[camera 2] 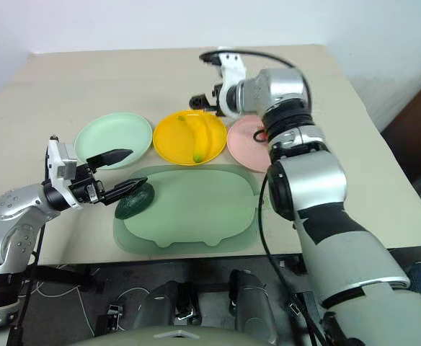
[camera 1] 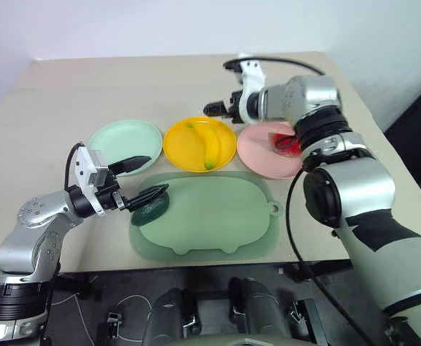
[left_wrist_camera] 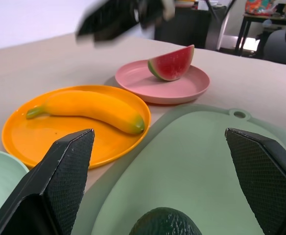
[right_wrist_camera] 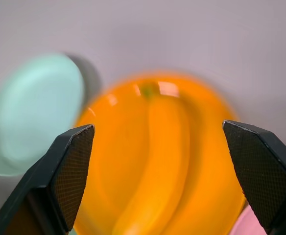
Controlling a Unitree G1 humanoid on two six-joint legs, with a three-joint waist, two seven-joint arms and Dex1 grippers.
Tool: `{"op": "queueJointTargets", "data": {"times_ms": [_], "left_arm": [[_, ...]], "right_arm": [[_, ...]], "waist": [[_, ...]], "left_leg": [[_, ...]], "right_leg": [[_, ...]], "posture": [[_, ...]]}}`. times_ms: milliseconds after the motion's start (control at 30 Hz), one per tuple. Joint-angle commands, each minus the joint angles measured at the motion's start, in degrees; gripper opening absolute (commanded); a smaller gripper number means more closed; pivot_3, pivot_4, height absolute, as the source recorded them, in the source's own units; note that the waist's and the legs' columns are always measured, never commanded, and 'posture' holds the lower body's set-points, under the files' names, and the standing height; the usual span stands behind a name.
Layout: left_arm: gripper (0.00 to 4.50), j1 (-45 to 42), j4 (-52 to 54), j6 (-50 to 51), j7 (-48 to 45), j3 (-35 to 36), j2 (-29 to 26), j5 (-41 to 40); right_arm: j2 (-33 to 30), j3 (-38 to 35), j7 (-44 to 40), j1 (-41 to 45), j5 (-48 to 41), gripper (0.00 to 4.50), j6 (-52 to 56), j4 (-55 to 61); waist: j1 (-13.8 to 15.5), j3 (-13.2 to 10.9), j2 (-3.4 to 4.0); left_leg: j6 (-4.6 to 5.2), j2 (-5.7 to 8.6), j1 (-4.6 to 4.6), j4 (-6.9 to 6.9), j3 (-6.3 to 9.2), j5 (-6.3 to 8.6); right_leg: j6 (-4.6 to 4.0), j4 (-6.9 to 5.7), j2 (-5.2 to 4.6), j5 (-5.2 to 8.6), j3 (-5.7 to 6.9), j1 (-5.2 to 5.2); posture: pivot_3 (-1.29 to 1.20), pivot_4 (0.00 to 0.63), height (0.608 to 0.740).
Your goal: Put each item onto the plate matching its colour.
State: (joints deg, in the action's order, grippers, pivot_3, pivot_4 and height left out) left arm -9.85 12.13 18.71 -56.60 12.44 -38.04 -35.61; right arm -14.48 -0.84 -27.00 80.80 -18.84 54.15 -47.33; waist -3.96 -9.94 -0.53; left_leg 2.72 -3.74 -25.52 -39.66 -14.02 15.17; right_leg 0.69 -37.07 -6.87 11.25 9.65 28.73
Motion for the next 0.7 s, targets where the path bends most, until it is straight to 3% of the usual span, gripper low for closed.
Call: {"op": "queueJointTargets", "data": {"times_ms": [33,167,300,467,700], "left_arm": [[4.50,-0.1,0.4,-0.3,-0.8,2.0,-1.1,-1.0],[4.50,0.4,0.1,-0.4,-0.9,3.5,-1.8,-1.0],[4.50,1.7,0.1,-0.2,-1.2,4.5,-2.5,-1.0],[4.50,1.9,-0.8,-0.4,-1.6,5.4,-3.3,-0.8],[4.50,3.4,0.8,0.3,-1.3,5.4,-3.1,-1.0]], "right_arm": [[-2.7,1.1,-3.9,-10.2,-2.8,4.44,3.1,22.5],[-10.1,5.0,-13.9,-30.0,-5.7,4.44,-3.6,52.8],[-13.5,3.1,-18.2,-43.3,-9.8,4.44,-7.4,68.5],[-16.5,2.7,-22.8,-54.1,-16.1,4.44,-7.0,77.7],[-19.8,6.7,-24.0,-58.9,-11.8,4.44,-12.9,77.2]], "waist": [[0.1,0.0,-0.04],[0.8,0.0,0.00],[0.7,0.0,0.01],[1.4,0.0,-0.03],[1.7,0.0,-0.03]], "left_leg": [[0.00,0.00,0.00,0.02,0.03,0.00],[-0.01,0.03,-0.02,0.03,0.02,0.00],[-0.08,0.03,0.03,0.13,-0.02,-0.04],[-0.16,0.01,0.18,0.21,0.06,-0.09],[-0.12,0.02,0.15,0.39,0.07,-0.07]], "right_leg": [[0.00,0.02,-0.01,0.00,0.01,-0.01],[0.02,0.02,-0.05,0.01,0.01,0.02],[0.03,0.05,-0.05,0.03,-0.01,0.07],[-0.12,0.20,-0.01,0.19,0.01,-0.07],[-0.26,0.84,0.05,0.12,0.07,-0.24]], "posture": [[0.00,0.150,0.696],[0.00,0.150,0.696],[0.00,0.150,0.696],[0.00,0.150,0.696],[0.00,0.150,0.696]]}}
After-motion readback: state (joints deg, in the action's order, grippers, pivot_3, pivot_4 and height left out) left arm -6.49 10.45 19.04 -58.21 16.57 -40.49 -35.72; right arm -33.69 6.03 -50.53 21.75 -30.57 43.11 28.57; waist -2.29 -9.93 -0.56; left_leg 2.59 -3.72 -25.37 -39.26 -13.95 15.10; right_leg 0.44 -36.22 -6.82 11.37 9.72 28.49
